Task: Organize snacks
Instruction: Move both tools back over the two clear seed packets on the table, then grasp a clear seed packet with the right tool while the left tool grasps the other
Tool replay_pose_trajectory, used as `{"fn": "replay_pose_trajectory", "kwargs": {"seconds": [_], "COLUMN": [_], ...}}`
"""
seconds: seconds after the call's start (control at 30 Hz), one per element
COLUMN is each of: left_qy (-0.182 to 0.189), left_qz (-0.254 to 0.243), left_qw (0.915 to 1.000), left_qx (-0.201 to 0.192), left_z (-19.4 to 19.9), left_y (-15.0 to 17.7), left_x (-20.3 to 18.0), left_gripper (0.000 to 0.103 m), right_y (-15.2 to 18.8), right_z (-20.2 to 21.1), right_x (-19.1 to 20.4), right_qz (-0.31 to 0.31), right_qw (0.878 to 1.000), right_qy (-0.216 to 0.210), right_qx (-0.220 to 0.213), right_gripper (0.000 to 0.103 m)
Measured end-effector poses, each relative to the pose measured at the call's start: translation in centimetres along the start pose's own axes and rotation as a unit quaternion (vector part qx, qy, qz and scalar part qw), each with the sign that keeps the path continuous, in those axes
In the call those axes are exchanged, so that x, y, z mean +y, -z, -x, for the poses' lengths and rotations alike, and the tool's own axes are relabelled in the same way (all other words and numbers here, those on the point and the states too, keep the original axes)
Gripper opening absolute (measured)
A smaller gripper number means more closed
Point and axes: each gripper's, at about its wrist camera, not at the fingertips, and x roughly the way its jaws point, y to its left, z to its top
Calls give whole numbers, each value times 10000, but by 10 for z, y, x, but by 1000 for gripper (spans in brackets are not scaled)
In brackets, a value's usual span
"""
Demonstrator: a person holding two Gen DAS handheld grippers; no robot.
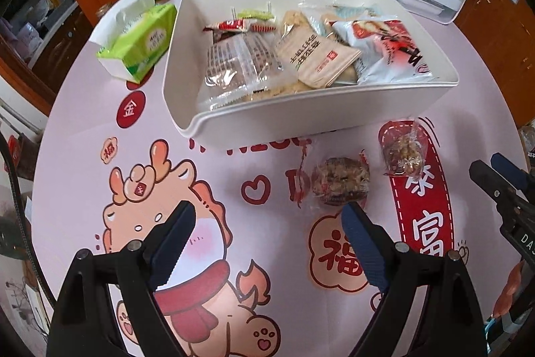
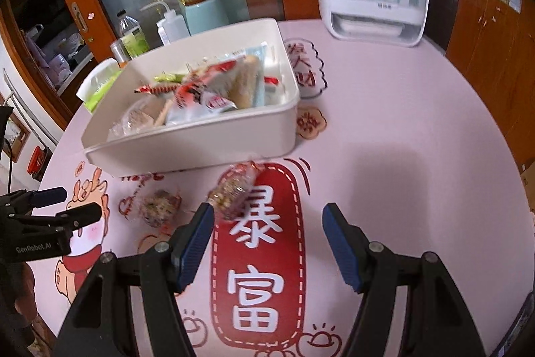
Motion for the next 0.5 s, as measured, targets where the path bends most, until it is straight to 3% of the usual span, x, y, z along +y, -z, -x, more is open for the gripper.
{"fn": "replay_pose_trajectory", "kwargs": {"seconds": [0.27,0.5], "left_qy": [221,259], "left_qz": [256,102], "left_qw": [9989,9989], "left_qx": [319,365], "left_z": [-28,-39], "left_y": [0,3], "left_x": [-1,-18], "left_gripper": [88,88], "right_y": [-2,-17], "right_z": [-32,-59], "right_x": [-9,-1], "right_qz": [-253,-633], "right_qw": [9976,9912], "right_qy": [-465,-927], "right_qx": [450,708], "right_gripper": [68,68]}}
